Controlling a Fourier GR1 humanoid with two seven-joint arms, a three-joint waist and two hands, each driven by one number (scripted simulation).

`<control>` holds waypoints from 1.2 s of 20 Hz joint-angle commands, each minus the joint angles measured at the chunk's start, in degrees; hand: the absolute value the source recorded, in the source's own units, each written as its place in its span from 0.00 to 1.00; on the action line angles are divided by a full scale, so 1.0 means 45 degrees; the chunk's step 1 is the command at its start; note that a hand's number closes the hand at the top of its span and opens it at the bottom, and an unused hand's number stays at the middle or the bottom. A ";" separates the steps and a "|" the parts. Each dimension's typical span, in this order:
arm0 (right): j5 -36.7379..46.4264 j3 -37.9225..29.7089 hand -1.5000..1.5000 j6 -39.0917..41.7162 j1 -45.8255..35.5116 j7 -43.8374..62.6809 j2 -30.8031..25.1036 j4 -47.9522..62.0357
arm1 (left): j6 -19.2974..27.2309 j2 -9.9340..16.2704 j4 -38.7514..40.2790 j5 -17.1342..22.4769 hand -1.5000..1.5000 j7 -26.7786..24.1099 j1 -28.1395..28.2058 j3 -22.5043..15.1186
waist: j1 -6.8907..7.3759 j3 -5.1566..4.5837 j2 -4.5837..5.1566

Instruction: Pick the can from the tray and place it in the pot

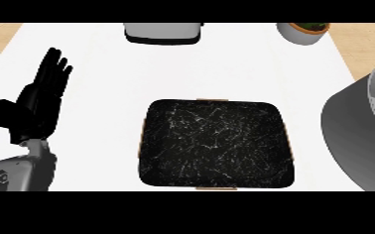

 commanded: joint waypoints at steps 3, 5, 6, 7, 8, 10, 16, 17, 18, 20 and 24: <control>-0.3143 -0.1343 0.00 -0.1155 -0.0148 -0.2739 0.1060 0.0251 | 0.0219 0.0064 0.0479 -0.0143 0.50 0.0042 -0.0388 0.0192 | -0.0256 0.0665 0.0245; -0.4112 -0.2032 0.00 -0.1010 -0.0232 -0.3352 0.0711 0.0553 | -0.0040 -0.0008 -0.0119 0.0086 0.50 -0.0004 0.0252 0.0095 | -0.0016 0.0658 0.0202; -0.4501 -0.2319 0.00 -0.1028 0.0117 -0.3610 0.0906 0.0539 | -0.0063 0.0192 0.0306 0.0021 0.50 -0.0112 -0.0021 0.0277 | -0.0179 0.0652 0.0228; -0.5258 -0.2605 0.00 -0.0626 0.0474 -0.3731 0.1028 -0.0095 | -0.0065 0.0301 -0.0088 0.0056 0.50 -0.0014 0.0130 0.0357 | -0.0251 0.0647 0.0148; -0.5707 -0.2875 0.00 -0.0296 0.0791 -0.3889 0.0902 -0.0551 | 0.0302 -0.0087 -0.0240 -0.0237 0.50 0.0279 0.0045 -0.0050 | -0.0345 0.0640 0.0134; -0.6090 -0.3312 0.00 -0.0154 0.1410 -0.4701 0.0916 -0.0267 | 0.0017 0.0039 -0.0258 0.0119 0.50 0.0005 0.0223 0.0248 | -0.0226 0.0630 0.0180; -0.8052 -0.4601 0.00 0.1833 0.3089 -0.4832 0.0600 -0.1130 | -0.0150 0.0169 -0.0095 0.0261 0.50 -0.0103 0.0335 0.0460 | -0.0335 0.0611 0.0163; -0.8396 -0.4839 0.00 0.2201 0.3351 -0.5431 0.0601 -0.0672 | 0.0071 0.0090 -0.0178 -0.0123 0.50 -0.0080 0.0331 0.0219 | -0.0345 0.0626 0.0173; -0.8945 -0.5286 0.00 0.2643 0.3366 -0.5015 0.0031 -0.0936 | 0.0374 -0.0139 -0.0381 -0.0238 0.50 0.0630 0.0181 -0.0042 | -0.0354 0.0623 0.0156; -0.9227 -0.5504 0.00 0.3048 0.4106 -0.5748 0.0504 -0.0906 | -0.0060 0.0058 -0.0365 -0.0023 0.50 0.0014 0.0380 0.0152 | -0.0237 0.0614 0.0190; -0.9919 -0.6145 0.00 0.3997 0.5101 -0.5872 0.0447 -0.1217 | 0.0107 -0.0101 -0.0830 -0.0144 0.50 0.0085 0.0577 0.0049 | -0.0161 0.0608 0.0194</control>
